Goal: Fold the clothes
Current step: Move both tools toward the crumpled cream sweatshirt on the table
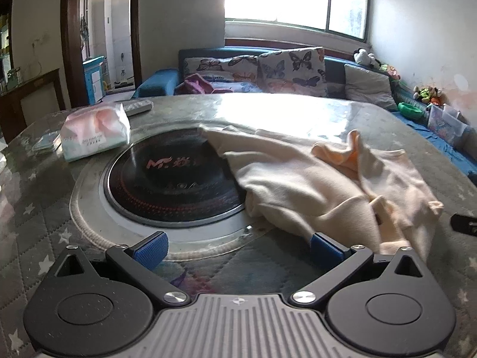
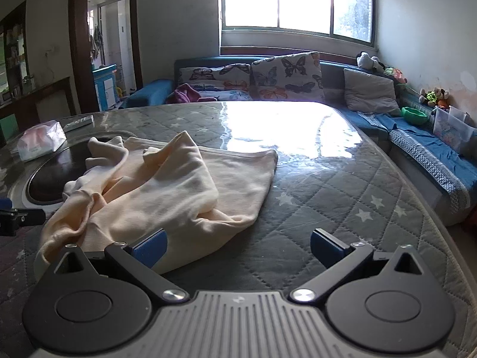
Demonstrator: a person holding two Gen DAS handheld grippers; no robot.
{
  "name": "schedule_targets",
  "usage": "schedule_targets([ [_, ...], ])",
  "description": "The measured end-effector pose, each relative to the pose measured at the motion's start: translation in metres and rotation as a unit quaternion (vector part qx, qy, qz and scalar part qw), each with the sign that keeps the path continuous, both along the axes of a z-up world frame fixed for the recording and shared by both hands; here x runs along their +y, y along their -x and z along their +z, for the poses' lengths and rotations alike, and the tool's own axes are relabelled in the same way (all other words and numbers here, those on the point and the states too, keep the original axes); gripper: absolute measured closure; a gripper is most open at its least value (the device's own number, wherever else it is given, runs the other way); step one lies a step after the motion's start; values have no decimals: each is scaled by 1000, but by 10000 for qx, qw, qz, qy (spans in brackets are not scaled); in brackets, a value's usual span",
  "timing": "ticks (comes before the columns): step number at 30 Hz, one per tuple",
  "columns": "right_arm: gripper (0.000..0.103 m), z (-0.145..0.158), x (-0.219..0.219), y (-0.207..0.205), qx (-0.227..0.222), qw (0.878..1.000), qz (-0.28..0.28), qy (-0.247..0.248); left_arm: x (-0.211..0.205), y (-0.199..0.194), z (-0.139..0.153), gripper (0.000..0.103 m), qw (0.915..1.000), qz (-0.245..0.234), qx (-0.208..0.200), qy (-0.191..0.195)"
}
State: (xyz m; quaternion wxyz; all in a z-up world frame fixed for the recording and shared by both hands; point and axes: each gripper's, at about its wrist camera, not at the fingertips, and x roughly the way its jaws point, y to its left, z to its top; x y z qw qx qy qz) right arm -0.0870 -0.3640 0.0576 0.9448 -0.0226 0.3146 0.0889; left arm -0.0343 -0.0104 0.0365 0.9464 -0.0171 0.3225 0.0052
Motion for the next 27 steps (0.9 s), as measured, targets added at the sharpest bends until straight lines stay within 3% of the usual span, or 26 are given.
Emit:
schedule_targets([
  [27, 0, 4, 7, 16, -50, 9998, 106, -150, -27, 10, 13, 0, 9998, -189, 48, 48],
])
